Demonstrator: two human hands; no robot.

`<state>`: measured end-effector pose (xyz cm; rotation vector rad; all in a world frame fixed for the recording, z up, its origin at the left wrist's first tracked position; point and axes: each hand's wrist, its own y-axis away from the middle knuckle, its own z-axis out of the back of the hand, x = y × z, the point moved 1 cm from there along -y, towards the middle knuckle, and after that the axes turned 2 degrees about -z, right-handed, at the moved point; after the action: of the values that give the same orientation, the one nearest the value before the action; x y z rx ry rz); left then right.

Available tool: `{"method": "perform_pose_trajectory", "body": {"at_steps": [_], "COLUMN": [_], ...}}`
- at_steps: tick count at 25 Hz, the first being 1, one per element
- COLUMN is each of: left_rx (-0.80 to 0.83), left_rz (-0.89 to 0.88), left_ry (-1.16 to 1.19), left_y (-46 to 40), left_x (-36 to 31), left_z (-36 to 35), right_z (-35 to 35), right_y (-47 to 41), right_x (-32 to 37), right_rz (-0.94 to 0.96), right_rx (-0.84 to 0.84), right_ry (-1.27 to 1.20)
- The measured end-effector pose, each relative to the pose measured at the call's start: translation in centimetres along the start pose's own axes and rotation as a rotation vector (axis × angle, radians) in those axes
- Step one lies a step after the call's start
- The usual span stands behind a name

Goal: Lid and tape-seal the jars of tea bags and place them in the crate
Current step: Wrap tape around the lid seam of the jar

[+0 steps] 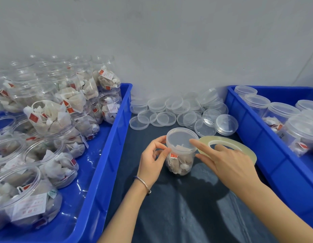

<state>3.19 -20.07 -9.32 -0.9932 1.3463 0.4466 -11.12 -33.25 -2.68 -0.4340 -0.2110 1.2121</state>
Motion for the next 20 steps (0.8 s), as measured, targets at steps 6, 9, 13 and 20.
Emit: {"method": "perform_pose_trajectory", "body": {"at_steps": [6,9,13,20], "left_rx": [-0.052,0.001,0.112,-0.025], "left_rz": [0.021,-0.007,-0.027,-0.143], "left_ry": [0.095,0.015,-0.045,-0.421], "left_y": [-1.0,-1.5,-0.9,-0.3], "left_x": [0.0,-0.8,-1.2,-0.7], "left_z": [0.4,0.5,0.2,-3.6], "right_z": [0.6,0.6,0.0,0.5], "right_y": [0.2,0.1,0.1,0.0], "right_x": [-0.1,-0.2,-0.4,-0.7], "right_rz": [-0.032,-0.017,-0.035,0.006], "right_rx": [0.111,0.059,0.151,0.203], "right_ry": [-0.018,-0.018,0.068,0.141]}}
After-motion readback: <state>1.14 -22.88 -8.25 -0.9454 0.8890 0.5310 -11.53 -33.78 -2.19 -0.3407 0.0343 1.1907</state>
